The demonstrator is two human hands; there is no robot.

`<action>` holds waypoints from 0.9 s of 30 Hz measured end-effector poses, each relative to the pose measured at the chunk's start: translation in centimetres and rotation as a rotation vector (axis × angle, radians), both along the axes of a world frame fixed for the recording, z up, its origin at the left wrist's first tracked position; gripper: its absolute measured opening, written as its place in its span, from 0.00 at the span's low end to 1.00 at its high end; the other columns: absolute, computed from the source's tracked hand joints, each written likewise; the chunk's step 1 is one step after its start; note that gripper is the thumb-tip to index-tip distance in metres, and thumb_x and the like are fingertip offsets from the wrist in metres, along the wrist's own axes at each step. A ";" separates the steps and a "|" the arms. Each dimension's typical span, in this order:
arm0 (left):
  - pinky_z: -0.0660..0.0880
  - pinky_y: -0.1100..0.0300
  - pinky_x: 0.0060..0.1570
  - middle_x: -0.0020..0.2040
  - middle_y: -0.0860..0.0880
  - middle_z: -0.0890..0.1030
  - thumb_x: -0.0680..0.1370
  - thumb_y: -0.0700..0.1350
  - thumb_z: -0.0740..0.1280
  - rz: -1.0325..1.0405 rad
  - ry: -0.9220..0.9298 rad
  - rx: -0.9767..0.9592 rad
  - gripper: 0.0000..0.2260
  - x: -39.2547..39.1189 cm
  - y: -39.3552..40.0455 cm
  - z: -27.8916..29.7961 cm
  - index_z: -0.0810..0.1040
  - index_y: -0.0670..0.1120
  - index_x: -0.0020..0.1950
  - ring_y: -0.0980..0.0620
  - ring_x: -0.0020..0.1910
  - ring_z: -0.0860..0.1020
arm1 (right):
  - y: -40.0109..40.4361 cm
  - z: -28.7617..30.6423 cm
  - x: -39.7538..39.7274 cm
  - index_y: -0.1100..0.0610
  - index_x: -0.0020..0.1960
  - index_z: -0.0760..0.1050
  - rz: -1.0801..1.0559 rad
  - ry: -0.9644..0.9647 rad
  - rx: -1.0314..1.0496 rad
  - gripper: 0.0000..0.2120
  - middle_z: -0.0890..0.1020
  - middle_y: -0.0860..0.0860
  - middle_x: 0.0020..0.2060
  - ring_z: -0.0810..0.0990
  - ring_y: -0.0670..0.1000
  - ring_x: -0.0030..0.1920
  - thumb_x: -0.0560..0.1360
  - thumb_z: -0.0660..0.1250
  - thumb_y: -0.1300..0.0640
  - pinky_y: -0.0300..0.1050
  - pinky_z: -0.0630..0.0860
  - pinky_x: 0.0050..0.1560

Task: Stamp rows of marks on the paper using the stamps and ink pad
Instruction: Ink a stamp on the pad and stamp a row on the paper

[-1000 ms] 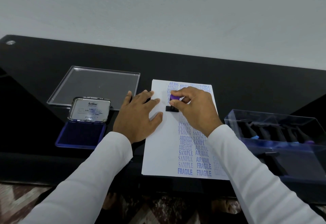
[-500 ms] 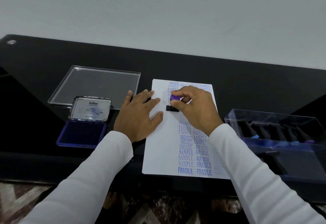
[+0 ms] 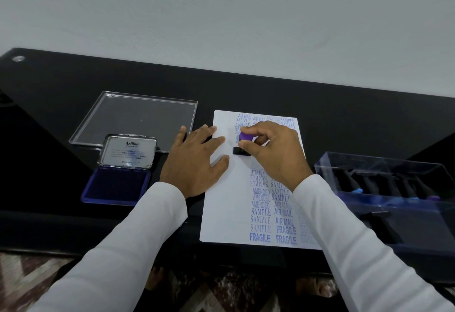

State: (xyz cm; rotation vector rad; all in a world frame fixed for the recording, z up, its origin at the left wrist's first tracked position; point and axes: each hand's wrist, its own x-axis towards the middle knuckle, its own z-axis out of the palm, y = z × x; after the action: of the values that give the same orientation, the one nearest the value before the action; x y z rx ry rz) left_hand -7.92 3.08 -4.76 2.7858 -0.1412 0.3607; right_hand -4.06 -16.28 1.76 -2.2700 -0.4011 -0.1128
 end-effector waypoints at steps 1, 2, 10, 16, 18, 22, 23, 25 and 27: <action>0.51 0.40 0.78 0.75 0.51 0.71 0.79 0.63 0.57 0.000 0.001 0.001 0.25 0.0 0.0 0.0 0.76 0.53 0.71 0.49 0.76 0.65 | 0.0 0.0 0.0 0.49 0.57 0.83 -0.003 0.003 -0.003 0.13 0.81 0.41 0.49 0.79 0.41 0.41 0.73 0.75 0.52 0.24 0.71 0.41; 0.51 0.40 0.78 0.75 0.51 0.71 0.79 0.63 0.57 0.001 0.002 0.003 0.25 0.0 0.0 0.0 0.76 0.53 0.71 0.50 0.76 0.65 | 0.1 -0.1 0.0 0.49 0.58 0.82 -0.008 0.007 -0.005 0.13 0.81 0.41 0.50 0.79 0.41 0.42 0.73 0.75 0.52 0.24 0.70 0.42; 0.50 0.41 0.78 0.76 0.52 0.70 0.79 0.63 0.56 0.000 0.006 0.009 0.25 0.0 0.1 0.0 0.75 0.54 0.71 0.51 0.77 0.64 | -0.5 -0.2 0.3 0.49 0.54 0.84 -0.103 0.058 0.185 0.11 0.83 0.42 0.46 0.81 0.43 0.41 0.72 0.76 0.55 0.35 0.79 0.43; 0.50 0.41 0.78 0.76 0.52 0.70 0.78 0.63 0.55 -0.003 0.002 -0.004 0.26 -0.1 0.0 0.1 0.75 0.53 0.71 0.51 0.77 0.64 | -1.3 -0.4 0.1 0.52 0.50 0.82 -0.406 0.128 0.565 0.05 0.85 0.48 0.42 0.85 0.51 0.41 0.76 0.71 0.59 0.44 0.82 0.34; 0.50 0.40 0.78 0.76 0.52 0.70 0.79 0.63 0.55 -0.003 0.007 0.003 0.26 -0.1 0.0 0.0 0.75 0.53 0.71 0.51 0.77 0.63 | -1.2 -0.4 0.0 0.51 0.50 0.81 -0.474 0.147 0.608 0.05 0.84 0.48 0.42 0.85 0.51 0.41 0.77 0.69 0.59 0.45 0.83 0.36; 0.50 0.40 0.78 0.76 0.52 0.69 0.79 0.64 0.54 -0.004 0.019 0.008 0.27 0.0 0.1 0.1 0.74 0.54 0.72 0.51 0.78 0.63 | -1.2 -0.4 0.0 0.52 0.53 0.82 -0.531 0.182 0.665 0.07 0.84 0.48 0.42 0.85 0.51 0.40 0.77 0.68 0.60 0.45 0.83 0.36; 0.50 0.40 0.78 0.76 0.52 0.69 0.79 0.64 0.54 -0.005 0.021 0.009 0.27 0.0 0.1 0.1 0.74 0.54 0.72 0.51 0.78 0.62 | -1.2 -0.4 0.0 0.52 0.52 0.83 -0.533 0.182 0.662 0.07 0.84 0.48 0.42 0.85 0.51 0.40 0.77 0.68 0.60 0.45 0.83 0.36; 0.50 0.40 0.78 0.76 0.52 0.69 0.79 0.64 0.54 -0.006 0.021 0.011 0.27 0.0 0.1 0.1 0.74 0.54 0.72 0.51 0.78 0.62 | -1.2 -0.5 0.0 0.52 0.52 0.83 -0.532 0.180 0.658 0.07 0.84 0.48 0.43 0.85 0.52 0.41 0.77 0.68 0.60 0.44 0.83 0.36; 0.51 0.40 0.78 0.76 0.52 0.69 0.78 0.64 0.53 -0.007 0.017 0.010 0.27 0.0 0.1 0.1 0.74 0.53 0.72 0.51 0.78 0.63 | -1.2 -0.5 0.0 0.52 0.52 0.83 -0.532 0.185 0.663 0.07 0.84 0.48 0.42 0.85 0.52 0.41 0.77 0.68 0.60 0.44 0.83 0.36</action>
State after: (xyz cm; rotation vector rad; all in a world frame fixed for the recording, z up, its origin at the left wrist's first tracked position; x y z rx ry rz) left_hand -7.96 3.14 -4.67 2.7966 -0.1486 0.3353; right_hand -4.08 -17.46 1.21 -1.6539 0.3131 -0.2614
